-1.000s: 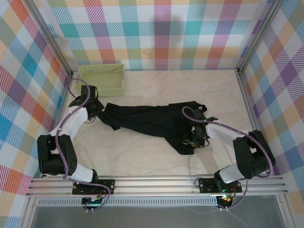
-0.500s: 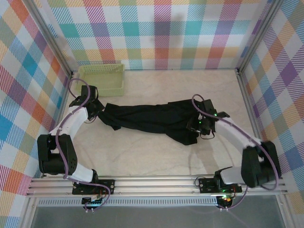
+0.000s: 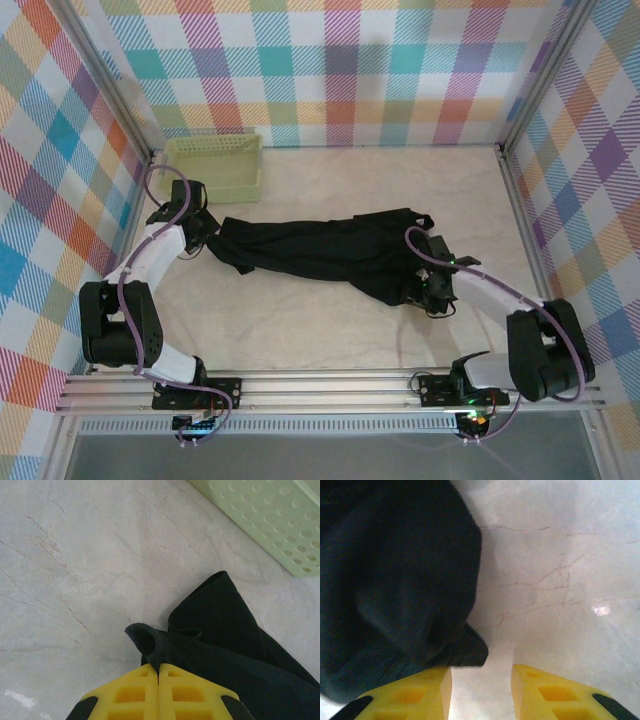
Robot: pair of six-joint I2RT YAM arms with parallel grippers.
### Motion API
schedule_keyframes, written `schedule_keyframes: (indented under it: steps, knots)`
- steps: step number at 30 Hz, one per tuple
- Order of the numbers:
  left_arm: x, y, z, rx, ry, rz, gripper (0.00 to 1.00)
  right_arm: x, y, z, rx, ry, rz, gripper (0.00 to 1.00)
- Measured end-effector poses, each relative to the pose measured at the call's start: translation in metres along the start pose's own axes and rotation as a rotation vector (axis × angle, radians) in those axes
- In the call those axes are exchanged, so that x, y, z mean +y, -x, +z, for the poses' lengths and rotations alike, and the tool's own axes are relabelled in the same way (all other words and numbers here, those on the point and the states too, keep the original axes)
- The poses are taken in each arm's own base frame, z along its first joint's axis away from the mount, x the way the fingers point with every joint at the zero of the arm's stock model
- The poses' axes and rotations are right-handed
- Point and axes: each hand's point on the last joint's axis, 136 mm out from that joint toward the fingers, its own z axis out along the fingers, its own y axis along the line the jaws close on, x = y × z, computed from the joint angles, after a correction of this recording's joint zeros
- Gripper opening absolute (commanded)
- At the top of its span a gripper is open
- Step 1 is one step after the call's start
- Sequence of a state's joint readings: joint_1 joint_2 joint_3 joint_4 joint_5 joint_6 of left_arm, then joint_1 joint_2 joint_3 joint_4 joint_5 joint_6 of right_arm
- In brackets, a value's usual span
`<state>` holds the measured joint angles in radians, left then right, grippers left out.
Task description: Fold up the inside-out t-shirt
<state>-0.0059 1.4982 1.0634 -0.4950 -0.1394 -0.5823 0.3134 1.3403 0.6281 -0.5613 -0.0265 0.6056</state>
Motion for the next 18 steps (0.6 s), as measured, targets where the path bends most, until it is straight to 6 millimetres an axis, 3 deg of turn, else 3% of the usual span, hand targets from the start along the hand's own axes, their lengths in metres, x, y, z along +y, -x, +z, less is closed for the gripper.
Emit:
schedule_keyframes:
  steps: [13, 18]
  knots:
    - [0.000, 0.000, 0.000, 0.000, 0.000, 0.000, 0.00, -0.001, 0.006, 0.003, 0.074, -0.087, 0.007, 0.36]
    - [0.000, 0.000, 0.000, 0.000, 0.000, 0.000, 0.00, 0.002, 0.018, 0.003, 0.033, -0.094, -0.030, 0.25]
